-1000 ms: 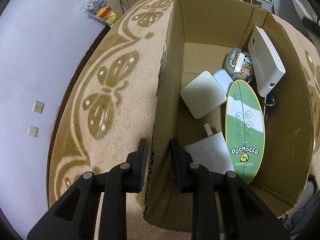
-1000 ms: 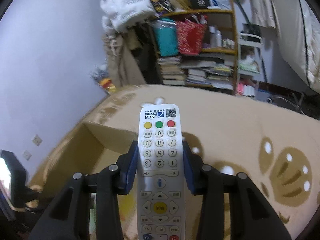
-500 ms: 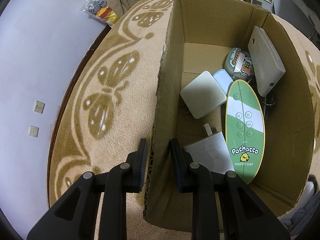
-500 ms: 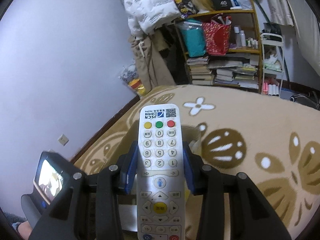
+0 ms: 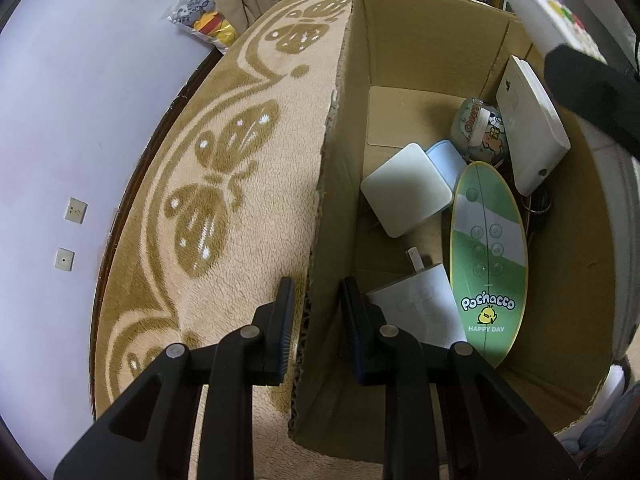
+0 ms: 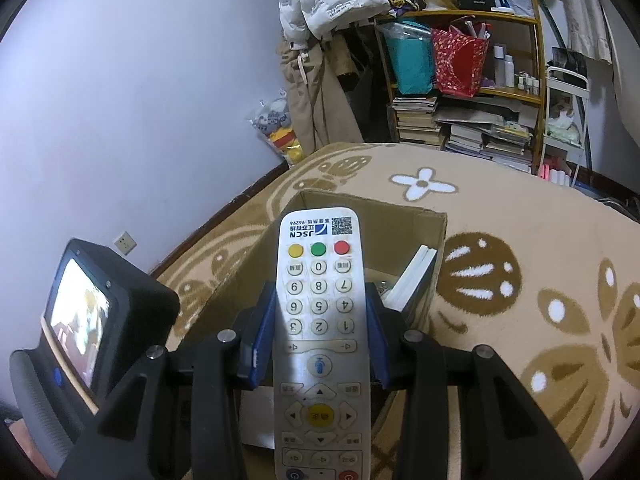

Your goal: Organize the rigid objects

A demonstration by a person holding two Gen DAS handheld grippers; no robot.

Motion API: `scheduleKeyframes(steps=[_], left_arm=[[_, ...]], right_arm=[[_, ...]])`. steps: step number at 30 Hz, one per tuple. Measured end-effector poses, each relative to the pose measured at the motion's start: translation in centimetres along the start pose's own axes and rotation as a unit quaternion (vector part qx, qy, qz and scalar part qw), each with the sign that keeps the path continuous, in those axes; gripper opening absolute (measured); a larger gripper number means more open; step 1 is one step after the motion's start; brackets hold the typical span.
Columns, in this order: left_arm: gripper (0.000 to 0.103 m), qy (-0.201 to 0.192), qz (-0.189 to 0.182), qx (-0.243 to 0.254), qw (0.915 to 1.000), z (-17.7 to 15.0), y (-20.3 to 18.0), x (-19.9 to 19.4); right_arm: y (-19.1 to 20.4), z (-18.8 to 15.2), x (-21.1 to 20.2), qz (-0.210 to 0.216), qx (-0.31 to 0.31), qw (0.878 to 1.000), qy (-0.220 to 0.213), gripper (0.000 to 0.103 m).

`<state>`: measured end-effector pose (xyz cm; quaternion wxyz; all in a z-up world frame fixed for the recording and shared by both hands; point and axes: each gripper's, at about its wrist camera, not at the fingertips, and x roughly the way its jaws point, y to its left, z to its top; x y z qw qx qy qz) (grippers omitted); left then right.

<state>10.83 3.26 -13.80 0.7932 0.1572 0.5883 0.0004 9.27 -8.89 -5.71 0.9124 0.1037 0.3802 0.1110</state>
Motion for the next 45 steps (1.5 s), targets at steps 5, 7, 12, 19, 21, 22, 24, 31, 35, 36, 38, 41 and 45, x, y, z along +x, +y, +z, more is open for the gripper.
scheduleKeyframes(steps=[5,7,12,19,21,22,24,31,35,36,38,41,45], left_arm=[[0.023,0.0,0.0,0.0,1.0,0.0,0.0,0.0],[0.023,0.0,0.0,0.0,1.0,0.0,0.0,0.0],[0.023,-0.003,0.0,0.003,1.0,-0.1,0.1,0.0],[0.023,-0.003,-0.001,0.002,1.0,-0.3,0.0,-0.1],[0.023,-0.004,0.0,0.001,1.0,-0.2,0.0,-0.1],[0.023,-0.005,-0.001,0.0,1.0,-0.2,0.0,-0.1],[0.023,-0.004,-0.004,-0.003,1.0,-0.3,0.1,0.0],[0.026,-0.005,-0.014,-0.022,0.9996,-0.1,0.6,-0.2],[0.027,-0.009,-0.019,-0.037,0.9991,-0.1,1.0,-0.7],[0.027,-0.012,-0.02,-0.039,0.999,-0.1,1.0,-1.0],[0.027,-0.022,-0.023,-0.043,0.9986,-0.1,1.2,-1.5],[0.034,-0.041,-0.031,-0.049,0.9975,-0.1,1.3,-2.7],[0.056,-0.071,-0.032,-0.056,0.9954,-0.1,1.5,-4.4]], right_arm=[[-0.2,-0.3,0.3,-0.005,0.0,1.0,0.004,0.044],[-0.3,-0.2,0.5,-0.008,0.0,1.0,0.005,0.044],[-0.4,-0.3,0.7,-0.011,0.001,1.0,0.01,0.044],[-0.6,-0.8,1.2,-0.015,0.001,1.0,0.019,0.044],[-0.5,-0.9,1.0,-0.016,-0.002,1.0,0.013,0.044],[-0.5,-0.8,0.8,-0.015,-0.003,1.0,0.01,0.044],[-0.6,-0.7,0.6,-0.012,-0.003,1.0,0.004,0.044],[-0.6,-0.6,-0.9,-0.019,-0.009,1.0,-0.002,0.05],[-1.0,-0.6,-1.9,-0.02,-0.003,1.0,-0.004,0.06],[-1.1,-0.7,-2.0,-0.023,0.0,1.0,-0.002,0.06],[-1.6,-0.9,-2.3,-0.026,0.006,1.0,0.003,0.061],[-1.9,-1.2,-2.9,-0.036,0.007,0.999,0.01,0.067],[-2.3,-1.4,-4.3,-0.051,0.01,0.999,0.007,0.073]])
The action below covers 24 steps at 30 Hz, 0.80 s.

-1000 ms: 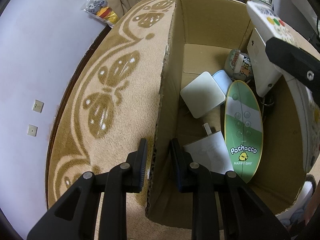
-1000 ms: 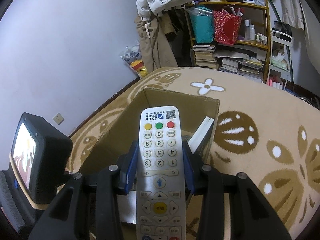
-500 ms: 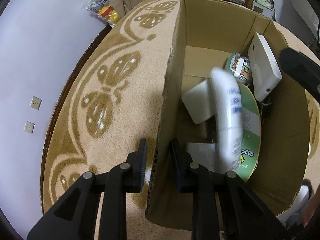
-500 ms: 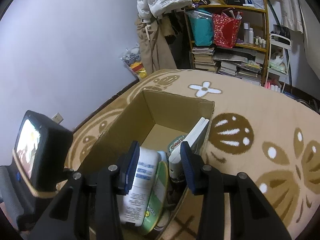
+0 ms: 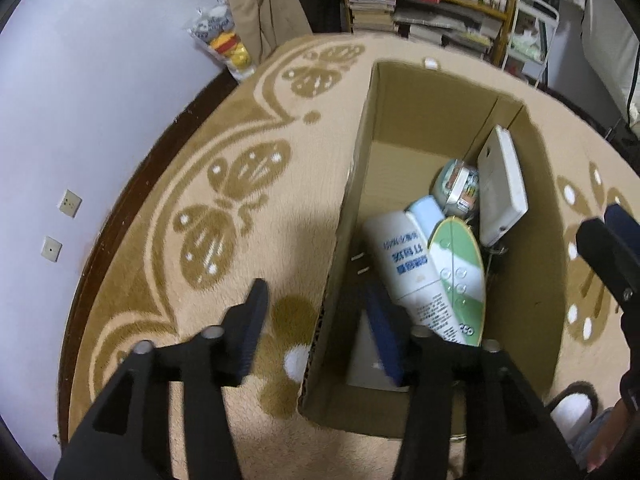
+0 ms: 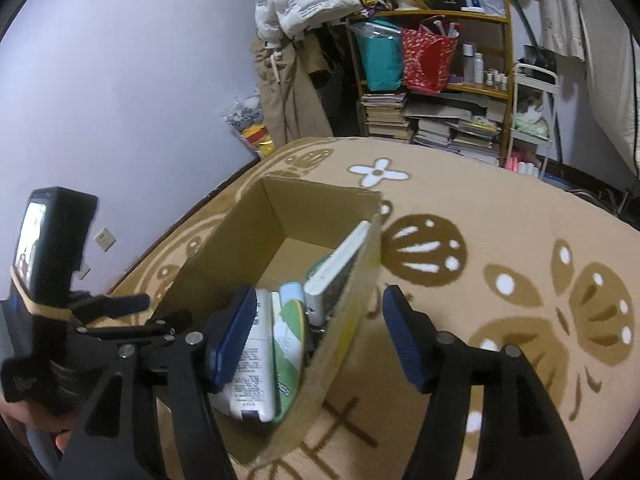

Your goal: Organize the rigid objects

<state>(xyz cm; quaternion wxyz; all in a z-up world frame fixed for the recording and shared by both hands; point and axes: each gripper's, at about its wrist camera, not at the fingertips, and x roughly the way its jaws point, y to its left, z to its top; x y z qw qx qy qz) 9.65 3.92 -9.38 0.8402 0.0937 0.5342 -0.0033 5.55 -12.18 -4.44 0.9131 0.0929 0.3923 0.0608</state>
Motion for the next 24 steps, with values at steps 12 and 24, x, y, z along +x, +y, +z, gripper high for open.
scheduleKeyframes(steps=[12,24], left_arm=[[0.1,-0.1,0.013,0.012,0.9949,-0.3,-0.5,-5.7],[0.102,-0.172,0.004,-0.002,0.9851,-2.1,0.5,-11.5]], right_arm=[[-1.4,-0.2,-3.7,-0.051,0.018,0.998,-0.038,0.103],[-0.9,-1.3,-7.4,-0.066,0.003,0.996,-0.06,0.103]])
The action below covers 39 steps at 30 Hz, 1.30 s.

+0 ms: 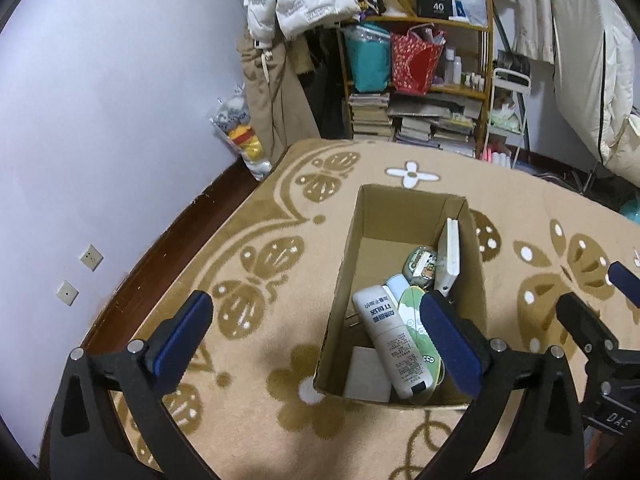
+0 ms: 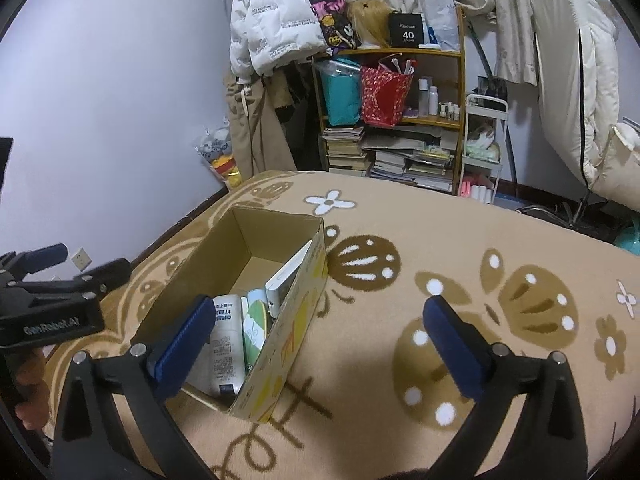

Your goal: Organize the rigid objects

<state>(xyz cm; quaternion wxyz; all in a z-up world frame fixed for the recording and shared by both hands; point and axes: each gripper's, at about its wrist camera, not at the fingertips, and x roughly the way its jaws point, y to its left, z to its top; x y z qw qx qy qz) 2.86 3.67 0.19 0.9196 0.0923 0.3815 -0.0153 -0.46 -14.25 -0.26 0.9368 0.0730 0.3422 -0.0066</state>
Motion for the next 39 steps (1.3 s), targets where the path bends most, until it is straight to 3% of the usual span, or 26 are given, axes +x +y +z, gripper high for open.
scheduleKeyframes(steps=[8,15,23,39], left_arm=[[0.102,-0.048,-0.005,0.01,0.9988,-1.1,-0.3,-4.7],[0.102,-0.063,-0.006,0.029,0.9976,-2.2,-0.9,-7.0],[0.102,-0.085,-0.011,0.007,0.9963,-3.6,-0.3,-9.3],[0.102,-0.086,-0.01,0.0,0.9962,-4.7,-0.1,-9.1]], right_arm=[[0.2,-0.7,-2.9,-0.004,-0.01,1.0,-0.022,0.103],[-0.2,-1.7,-6.1,-0.002,0.014,0.998,-0.057,0.103],[0.3,-2.6,-8.3,0.001,0.007,0.997,-0.078,0.103],[-0.1,-4.5,-7.8,-0.005,-0.003,0.997,-0.075,0.103]])
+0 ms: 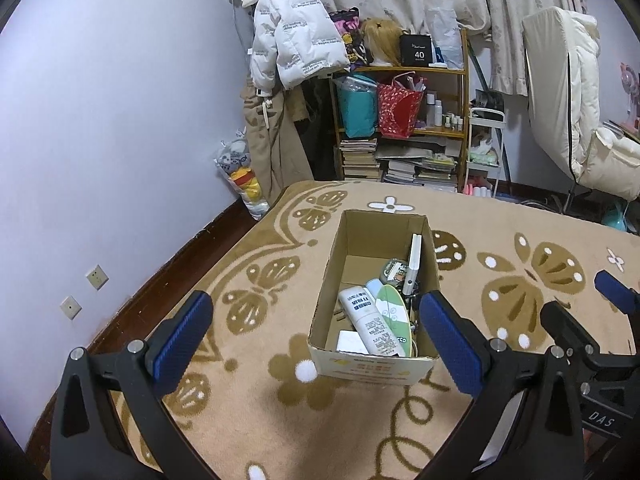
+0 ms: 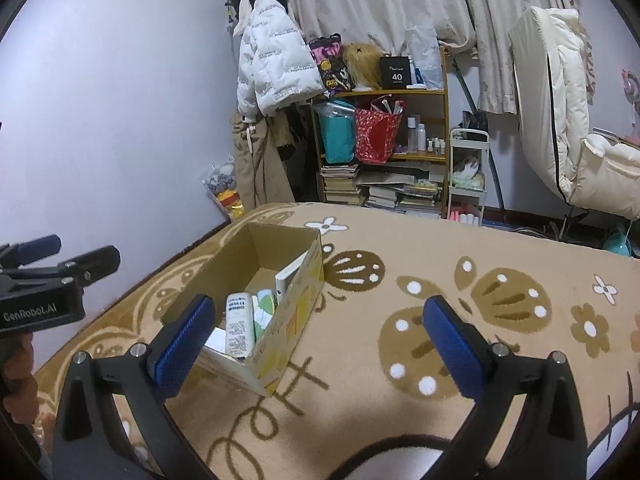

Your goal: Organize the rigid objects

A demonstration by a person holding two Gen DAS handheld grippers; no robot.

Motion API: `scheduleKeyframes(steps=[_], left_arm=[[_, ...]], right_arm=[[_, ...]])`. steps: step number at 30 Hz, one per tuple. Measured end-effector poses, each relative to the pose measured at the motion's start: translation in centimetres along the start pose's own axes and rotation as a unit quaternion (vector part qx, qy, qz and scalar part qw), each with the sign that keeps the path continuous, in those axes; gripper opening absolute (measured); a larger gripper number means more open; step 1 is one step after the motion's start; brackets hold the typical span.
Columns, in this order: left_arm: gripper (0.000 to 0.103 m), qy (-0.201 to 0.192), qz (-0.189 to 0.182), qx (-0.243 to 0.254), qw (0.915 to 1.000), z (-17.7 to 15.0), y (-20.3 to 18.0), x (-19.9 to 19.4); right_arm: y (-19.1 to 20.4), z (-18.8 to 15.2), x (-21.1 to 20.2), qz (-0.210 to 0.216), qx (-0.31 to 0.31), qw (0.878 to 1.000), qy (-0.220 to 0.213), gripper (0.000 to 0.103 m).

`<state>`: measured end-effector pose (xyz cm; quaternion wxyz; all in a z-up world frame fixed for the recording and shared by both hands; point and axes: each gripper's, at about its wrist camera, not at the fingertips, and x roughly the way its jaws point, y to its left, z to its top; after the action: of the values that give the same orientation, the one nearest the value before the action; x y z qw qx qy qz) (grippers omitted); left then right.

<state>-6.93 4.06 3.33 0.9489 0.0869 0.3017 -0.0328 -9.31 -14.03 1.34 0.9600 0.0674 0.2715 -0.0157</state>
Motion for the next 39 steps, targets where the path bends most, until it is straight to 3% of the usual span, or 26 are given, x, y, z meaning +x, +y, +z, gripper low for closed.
scheduleKeyframes(steps=[39], left_arm=[[0.102,0.017,-0.004,0.017,0.9997,-0.9,-1.3,2.0]], right_arm=[[-0.5,-0.7,1.7,-0.015,0.015,1.0,0.019,0.103]])
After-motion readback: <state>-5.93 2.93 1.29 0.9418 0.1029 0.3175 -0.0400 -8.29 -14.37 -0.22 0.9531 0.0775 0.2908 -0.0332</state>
